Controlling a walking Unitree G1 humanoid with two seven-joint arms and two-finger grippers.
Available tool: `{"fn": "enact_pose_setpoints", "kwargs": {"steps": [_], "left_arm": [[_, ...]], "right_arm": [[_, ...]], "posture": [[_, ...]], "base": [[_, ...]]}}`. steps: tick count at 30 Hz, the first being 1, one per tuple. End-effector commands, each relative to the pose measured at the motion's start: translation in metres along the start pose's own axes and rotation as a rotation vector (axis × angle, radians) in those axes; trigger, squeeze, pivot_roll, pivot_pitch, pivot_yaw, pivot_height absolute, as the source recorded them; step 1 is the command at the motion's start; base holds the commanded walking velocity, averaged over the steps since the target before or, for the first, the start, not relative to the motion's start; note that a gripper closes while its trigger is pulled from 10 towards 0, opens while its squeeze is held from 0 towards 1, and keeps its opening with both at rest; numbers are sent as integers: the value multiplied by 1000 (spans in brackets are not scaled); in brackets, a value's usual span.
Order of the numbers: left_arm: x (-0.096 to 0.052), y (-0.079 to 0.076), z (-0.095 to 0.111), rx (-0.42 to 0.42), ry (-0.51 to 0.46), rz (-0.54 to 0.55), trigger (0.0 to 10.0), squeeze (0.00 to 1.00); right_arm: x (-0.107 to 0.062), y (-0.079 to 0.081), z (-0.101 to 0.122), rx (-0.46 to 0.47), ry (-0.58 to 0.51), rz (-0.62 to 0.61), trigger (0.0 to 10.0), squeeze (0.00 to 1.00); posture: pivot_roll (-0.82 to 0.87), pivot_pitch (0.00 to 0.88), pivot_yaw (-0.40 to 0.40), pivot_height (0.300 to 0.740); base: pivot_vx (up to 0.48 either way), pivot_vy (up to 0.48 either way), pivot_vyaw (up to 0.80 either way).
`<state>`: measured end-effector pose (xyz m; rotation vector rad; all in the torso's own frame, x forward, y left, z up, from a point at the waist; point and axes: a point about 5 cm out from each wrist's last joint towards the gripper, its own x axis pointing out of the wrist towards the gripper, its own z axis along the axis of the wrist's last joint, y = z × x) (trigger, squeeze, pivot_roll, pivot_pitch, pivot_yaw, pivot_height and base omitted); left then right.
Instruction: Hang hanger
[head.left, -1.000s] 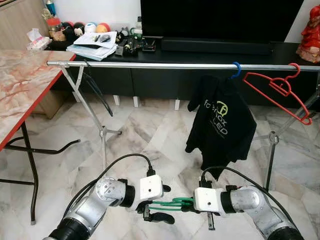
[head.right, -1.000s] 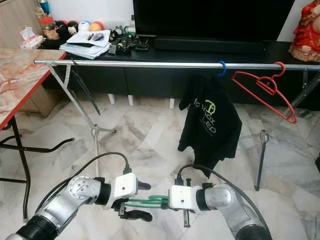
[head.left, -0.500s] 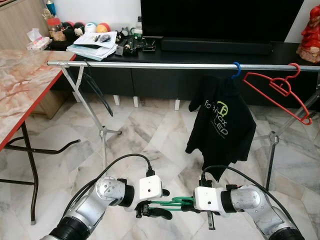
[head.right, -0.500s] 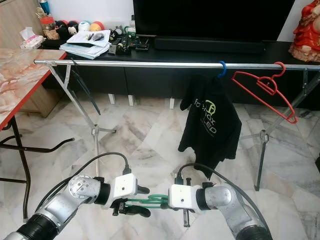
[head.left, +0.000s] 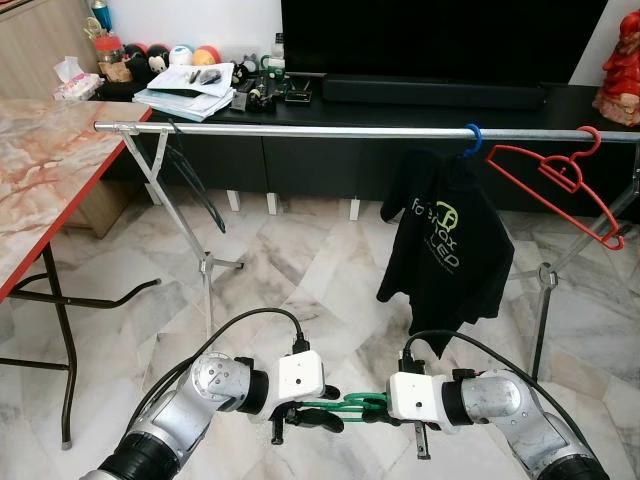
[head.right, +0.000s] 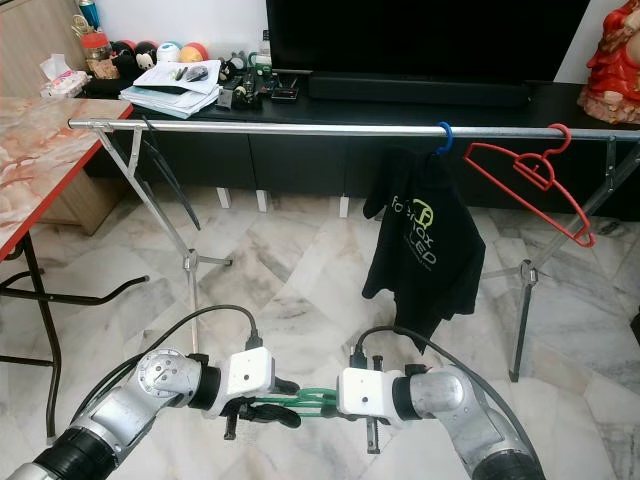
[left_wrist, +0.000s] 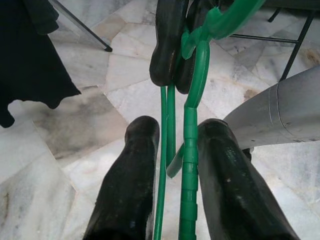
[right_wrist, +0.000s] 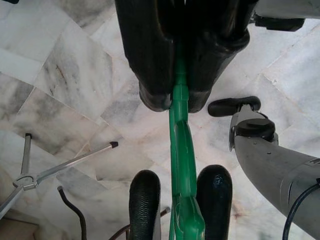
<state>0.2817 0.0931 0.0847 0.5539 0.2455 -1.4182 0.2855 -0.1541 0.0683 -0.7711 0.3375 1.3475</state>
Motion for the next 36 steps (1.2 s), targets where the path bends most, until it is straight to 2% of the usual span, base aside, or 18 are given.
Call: {"fn": "enact_pose_setpoints", "kwargs": {"steps": [1, 21, 22, 23, 24, 36], "left_arm": [[0, -1, -4, 0, 21, -12, 0, 0], [-1, -2, -2, 13, 10, -30, 0, 0], [-1, -3, -2, 13, 10, -31, 0, 0], [-1, -3, -2, 13, 10, -31, 0, 0], [-1, -3, -2, 14, 11, -32, 0, 0], [-4, -3, -8, 49, 63, -44, 0, 0]], "right_arm": [[-2, -1, 5, -15, -20, -5, 10000, 0], [1, -1, 6, 0, -26, -9, 10000, 0], [1, -1, 6, 6, -30, -7, 10000, 886], [1, -1, 6, 6, -30, -7, 10000, 886], [0, -1, 6, 14, -35, -4, 10000, 1000], [-1, 5, 0, 19, -3, 47, 10000, 1000]], "posture": [[-46, 138, 36, 740], [-42, 138, 33, 740], [-42, 138, 33, 740], [-42, 138, 33, 740], [-41, 138, 33, 740], [-43, 137, 33, 740]], "base": [[0, 0, 0], [0, 0, 0], [0, 0, 0], [0, 0, 0], [0, 0, 0], [0, 0, 0]]}}
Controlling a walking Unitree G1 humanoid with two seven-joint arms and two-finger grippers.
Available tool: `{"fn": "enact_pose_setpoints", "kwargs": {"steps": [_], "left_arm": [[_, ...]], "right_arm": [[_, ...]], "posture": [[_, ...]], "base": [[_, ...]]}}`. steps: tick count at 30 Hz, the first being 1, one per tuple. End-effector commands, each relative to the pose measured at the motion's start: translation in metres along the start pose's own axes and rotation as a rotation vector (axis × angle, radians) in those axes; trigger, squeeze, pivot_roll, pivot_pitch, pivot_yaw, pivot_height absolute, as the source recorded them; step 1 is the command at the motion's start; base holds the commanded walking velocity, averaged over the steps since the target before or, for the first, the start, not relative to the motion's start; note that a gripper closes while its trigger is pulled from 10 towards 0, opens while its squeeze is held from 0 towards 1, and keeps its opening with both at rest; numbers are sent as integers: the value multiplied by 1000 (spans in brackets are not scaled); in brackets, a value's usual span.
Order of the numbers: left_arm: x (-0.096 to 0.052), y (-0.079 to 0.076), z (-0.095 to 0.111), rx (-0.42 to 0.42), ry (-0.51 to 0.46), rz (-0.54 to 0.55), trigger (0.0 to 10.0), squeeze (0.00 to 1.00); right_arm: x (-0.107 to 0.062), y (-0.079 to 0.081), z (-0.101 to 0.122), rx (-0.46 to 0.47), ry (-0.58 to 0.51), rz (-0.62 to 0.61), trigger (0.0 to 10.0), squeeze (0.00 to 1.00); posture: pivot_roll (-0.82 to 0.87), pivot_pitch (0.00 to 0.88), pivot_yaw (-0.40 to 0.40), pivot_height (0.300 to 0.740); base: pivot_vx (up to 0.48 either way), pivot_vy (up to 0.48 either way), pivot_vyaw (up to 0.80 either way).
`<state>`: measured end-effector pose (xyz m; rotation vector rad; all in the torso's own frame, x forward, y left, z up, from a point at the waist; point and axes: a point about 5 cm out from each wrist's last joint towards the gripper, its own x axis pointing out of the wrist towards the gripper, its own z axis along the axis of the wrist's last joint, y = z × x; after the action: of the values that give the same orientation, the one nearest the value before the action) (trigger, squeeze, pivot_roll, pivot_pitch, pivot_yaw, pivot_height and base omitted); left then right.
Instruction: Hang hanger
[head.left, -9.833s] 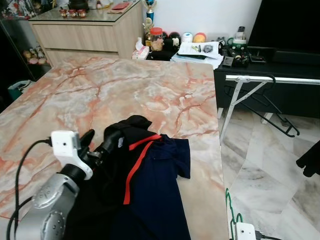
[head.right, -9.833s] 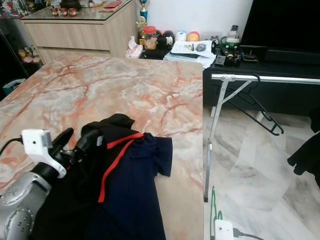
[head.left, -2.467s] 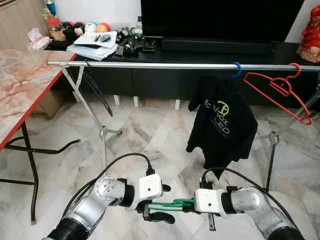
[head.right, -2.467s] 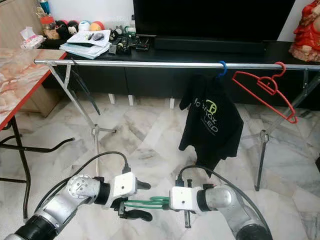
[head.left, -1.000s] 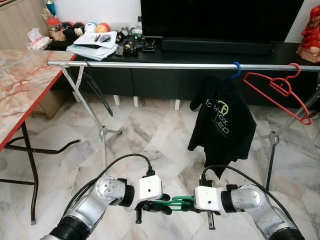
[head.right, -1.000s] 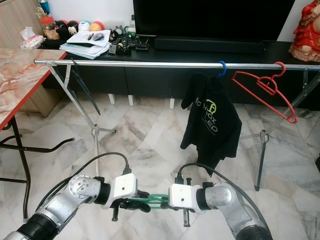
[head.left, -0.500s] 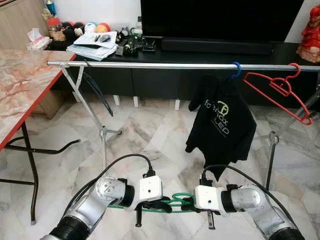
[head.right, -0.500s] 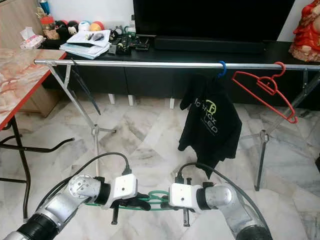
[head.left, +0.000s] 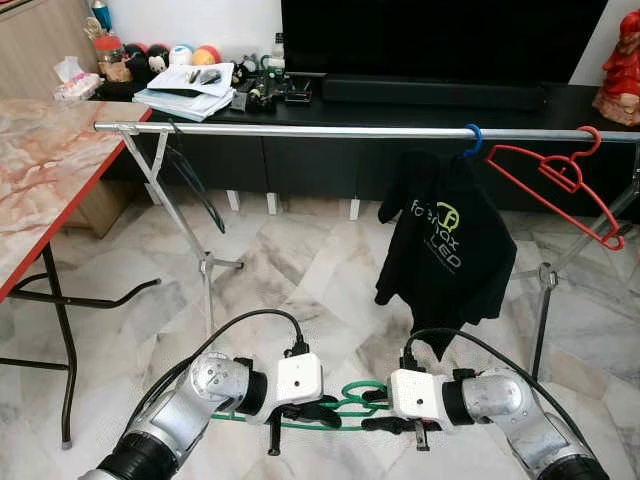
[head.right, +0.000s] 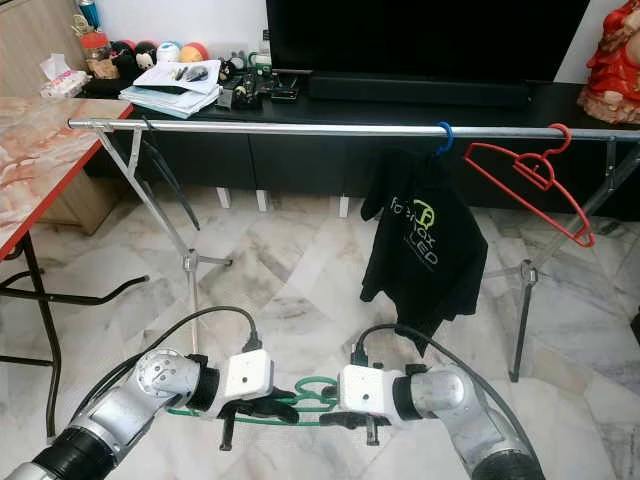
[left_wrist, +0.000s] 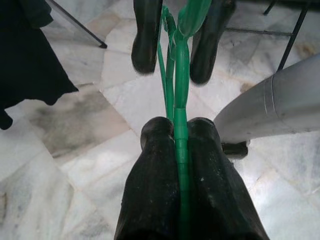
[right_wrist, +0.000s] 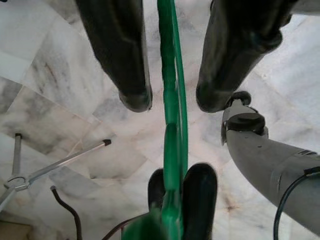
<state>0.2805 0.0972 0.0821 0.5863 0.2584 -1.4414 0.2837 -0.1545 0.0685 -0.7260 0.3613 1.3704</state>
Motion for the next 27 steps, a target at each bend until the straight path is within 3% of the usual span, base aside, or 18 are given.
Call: {"fn": "enact_pose_setpoints", "kwargs": {"steps": [1, 10, 15, 16, 17, 19, 20, 22, 23, 24, 27], "left_arm": [[-2, -2, -6, 37, 55, -22, 0, 0], [-11, -5, -24, 52, 151, -22, 0, 0], [-20, -12, -47, -9, 218, 3, 0, 0], [-22, -15, -53, -26, 235, 8, 0, 0], [-27, -22, -73, -103, 272, 73, 0, 0], [-30, -27, -86, -165, 282, 146, 0, 0], [-34, -31, -100, -249, 290, 268, 0, 0], [-40, -36, -114, -317, 334, 403, 0, 0], [-43, -38, -121, -354, 358, 459, 1529, 0], [-51, -47, -135, -460, 387, 573, 10000, 0], [-62, -61, -151, -575, 449, 697, 10000, 0]], "right_arm": [[0, 3, -1, -21, 21, 17, 10000, 1000], [0, 1, -3, -33, 43, -4, 10000, 1000], [0, 2, -4, -29, 50, -8, 10000, 906], [0, 2, -6, -28, 60, -7, 10000, 357], [2, 3, -11, -7, 76, -38, 10000, 0], [3, 4, -15, 34, 67, -77, 10000, 0], [6, 5, -21, 116, 44, -147, 10000, 0], [10, 7, -30, 213, 32, -225, 10000, 0], [12, 9, -35, 259, 32, -260, 10000, 0], [16, 15, -50, 405, 55, -373, 10000, 0], [19, 25, -68, 550, 104, -501, 10000, 0]], "posture": [[-42, 136, 33, 740], [-39, 134, 32, 740], [-38, 133, 32, 740], [-38, 133, 32, 740], [-35, 132, 30, 740], [-35, 132, 30, 740], [-30, 134, 27, 740], [-32, 137, 26, 740], [-30, 139, 24, 740], [-22, 143, 24, 740], [-22, 147, 24, 740]], "base": [[0, 0, 0], [0, 0, 0], [0, 0, 0], [0, 0, 0], [0, 0, 0], [0, 0, 0], [0, 0, 0], [0, 0, 0], [0, 0, 0], [0, 0, 0], [0, 0, 0]]}}
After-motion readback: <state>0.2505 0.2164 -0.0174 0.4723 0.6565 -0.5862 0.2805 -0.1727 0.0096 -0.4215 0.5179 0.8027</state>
